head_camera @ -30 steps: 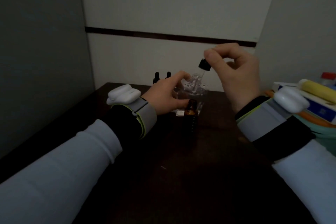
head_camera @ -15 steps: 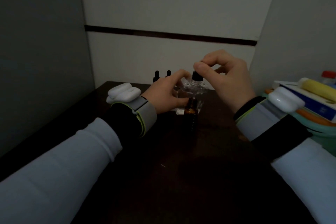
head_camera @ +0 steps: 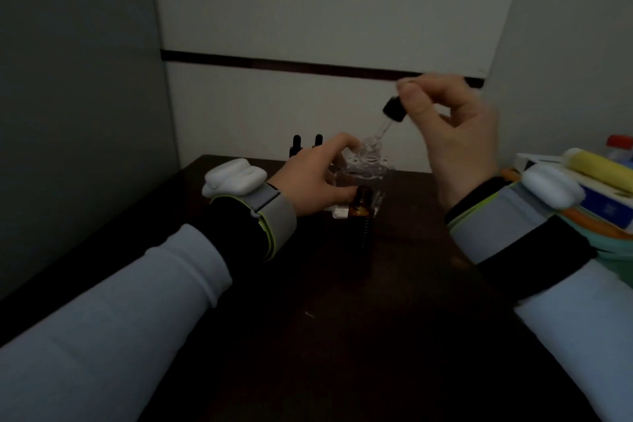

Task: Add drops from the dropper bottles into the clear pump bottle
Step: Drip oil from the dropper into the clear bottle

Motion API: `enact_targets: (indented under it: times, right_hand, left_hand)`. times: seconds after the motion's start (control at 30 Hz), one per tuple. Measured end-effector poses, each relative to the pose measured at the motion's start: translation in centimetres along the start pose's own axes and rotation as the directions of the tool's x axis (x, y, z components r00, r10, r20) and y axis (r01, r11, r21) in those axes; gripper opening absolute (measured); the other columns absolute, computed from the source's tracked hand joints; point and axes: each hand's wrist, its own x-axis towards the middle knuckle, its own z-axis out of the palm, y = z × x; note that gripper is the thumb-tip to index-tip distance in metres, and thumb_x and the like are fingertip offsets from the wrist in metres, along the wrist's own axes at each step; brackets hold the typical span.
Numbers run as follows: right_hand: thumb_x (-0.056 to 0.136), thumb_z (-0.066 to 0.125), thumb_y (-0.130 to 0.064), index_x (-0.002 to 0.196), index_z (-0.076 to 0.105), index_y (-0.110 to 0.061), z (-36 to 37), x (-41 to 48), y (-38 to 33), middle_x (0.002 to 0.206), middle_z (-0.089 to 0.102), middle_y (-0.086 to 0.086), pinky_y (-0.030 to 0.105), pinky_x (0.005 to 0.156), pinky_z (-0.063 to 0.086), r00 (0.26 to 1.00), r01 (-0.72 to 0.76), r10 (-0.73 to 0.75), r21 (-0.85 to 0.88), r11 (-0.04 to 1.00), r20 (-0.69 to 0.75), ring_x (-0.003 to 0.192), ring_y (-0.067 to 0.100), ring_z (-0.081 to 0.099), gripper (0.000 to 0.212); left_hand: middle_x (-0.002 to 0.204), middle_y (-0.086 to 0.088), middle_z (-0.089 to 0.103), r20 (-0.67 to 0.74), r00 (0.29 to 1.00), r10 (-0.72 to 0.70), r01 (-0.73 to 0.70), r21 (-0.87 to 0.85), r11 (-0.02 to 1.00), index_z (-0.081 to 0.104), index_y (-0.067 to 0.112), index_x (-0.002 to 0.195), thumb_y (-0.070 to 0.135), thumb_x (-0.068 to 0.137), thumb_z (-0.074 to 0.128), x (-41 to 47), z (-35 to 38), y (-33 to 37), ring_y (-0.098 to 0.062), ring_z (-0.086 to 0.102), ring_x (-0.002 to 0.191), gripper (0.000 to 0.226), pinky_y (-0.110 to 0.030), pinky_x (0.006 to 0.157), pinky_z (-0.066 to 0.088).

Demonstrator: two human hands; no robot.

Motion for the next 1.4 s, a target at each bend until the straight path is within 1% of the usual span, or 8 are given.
enact_targets:
  times: [0.17, 0.3, 0.4, 0.5, 0.97, 1.1, 1.27, 1.4]
  right_hand:
    - [0.086, 0.064, -0.026, 0.087, 0.064, -0.029, -0.2, 0.4, 0.3, 0.088, 0.062, -0.007, 0.015, 0.063, 0.040, 0.992, 0.034, -0.039, -0.050, 0.998, -0.116, 0.082, -0.001, 0.056, 0.003]
    - [0.083, 0.065, -0.030, 0.080, 0.062, -0.039, 0.3, -0.2, 1.1, 0.087, 0.059, -0.017, 0.011, 0.062, 0.035, 0.999, 0.044, -0.044, -0.183, 0.982, 0.004, 0.088, 0.006, 0.056, 0.010]
    - [0.079, 0.067, -0.035, 0.071, 0.059, -0.043, 0.7, -0.7, 1.6, 0.083, 0.058, -0.019, 0.024, 0.067, 0.039, 0.994, 0.037, -0.010, -0.245, 0.969, 0.110, 0.092, 0.011, 0.058, 0.014]
    - [0.078, 0.066, -0.035, 0.068, 0.058, -0.042, 0.8, -0.7, 1.8, 0.080, 0.058, -0.018, 0.029, 0.069, 0.039, 0.994, 0.026, -0.001, -0.237, 0.971, 0.107, 0.092, 0.014, 0.058, 0.015]
    - [0.080, 0.068, -0.030, 0.068, 0.058, -0.041, 0.7, -0.8, 1.9, 0.078, 0.059, -0.019, 0.026, 0.071, 0.038, 0.994, 0.019, 0.008, -0.233, 0.972, 0.112, 0.089, 0.009, 0.058, 0.019]
    - [0.081, 0.065, -0.033, 0.076, 0.061, -0.041, 0.8, -0.6, 1.5, 0.084, 0.060, -0.016, 0.026, 0.070, 0.040, 0.998, 0.015, -0.001, -0.197, 0.980, 0.070, 0.089, 0.011, 0.059, 0.010]
    - [0.085, 0.063, -0.032, 0.084, 0.064, -0.033, -0.2, 0.8, -0.4, 0.087, 0.060, -0.014, 0.012, 0.065, 0.037, 0.991, 0.059, -0.071, -0.110, 0.992, -0.113, 0.084, -0.002, 0.056, 0.002]
    - [0.085, 0.066, -0.028, 0.077, 0.062, -0.032, -0.4, 0.6, -0.9, 0.082, 0.059, -0.014, 0.015, 0.068, 0.040, 0.999, 0.033, -0.036, -0.088, 0.996, -0.034, 0.078, -0.006, 0.056, 0.010]
  left_hand:
    - [0.106, -0.003, 0.058, 0.003, 1.000, 0.011, -0.011, 0.004, 1.000, 0.044, 0.027, 0.125, 0.026, 0.081, 0.071, 0.1, 0.1, 0.0, -0.024, 0.066, 0.088, 0.051, -0.045, 0.083, 0.054]
    - [0.105, -0.001, 0.058, -0.005, 1.000, 0.017, -0.017, 0.014, 1.000, 0.043, 0.028, 0.125, 0.027, 0.081, 0.071, 0.1, 0.1, -0.1, -0.022, 0.066, 0.088, 0.052, -0.044, 0.083, 0.054]
    - [0.106, -0.003, 0.058, 0.007, 1.000, 0.008, -0.008, 0.016, 1.000, 0.042, 0.029, 0.126, 0.028, 0.081, 0.071, 0.1, 0.0, -0.1, -0.022, 0.066, 0.090, 0.054, -0.044, 0.085, 0.053]
    - [0.105, -0.002, 0.058, 0.009, 1.000, 0.007, -0.007, 0.000, 1.000, 0.042, 0.029, 0.126, 0.028, 0.081, 0.071, 0.1, 0.0, 0.0, -0.022, 0.066, 0.089, 0.054, -0.044, 0.085, 0.053]
    - [0.108, -0.002, 0.058, 0.011, 1.000, 0.008, -0.008, 0.007, 1.000, 0.042, 0.028, 0.127, 0.031, 0.080, 0.070, 0.0, 0.0, 0.1, -0.023, 0.066, 0.090, 0.055, -0.045, 0.084, 0.054]
    - [0.107, -0.002, 0.059, 0.008, 1.000, 0.007, -0.007, 0.006, 1.000, 0.043, 0.029, 0.126, 0.030, 0.080, 0.071, 0.1, 0.0, -0.1, -0.022, 0.066, 0.089, 0.054, -0.045, 0.084, 0.054]
    - [0.107, -0.003, 0.059, 0.010, 1.000, 0.011, -0.011, 0.008, 1.000, 0.043, 0.027, 0.125, 0.024, 0.081, 0.070, 0.1, 0.0, -0.2, -0.023, 0.066, 0.088, 0.052, -0.045, 0.082, 0.054]
    - [0.109, -0.003, 0.059, 0.010, 1.000, 0.003, -0.003, 0.003, 1.000, 0.043, 0.028, 0.126, 0.024, 0.081, 0.070, 0.2, 0.1, -0.2, -0.022, 0.066, 0.089, 0.052, -0.044, 0.083, 0.054]
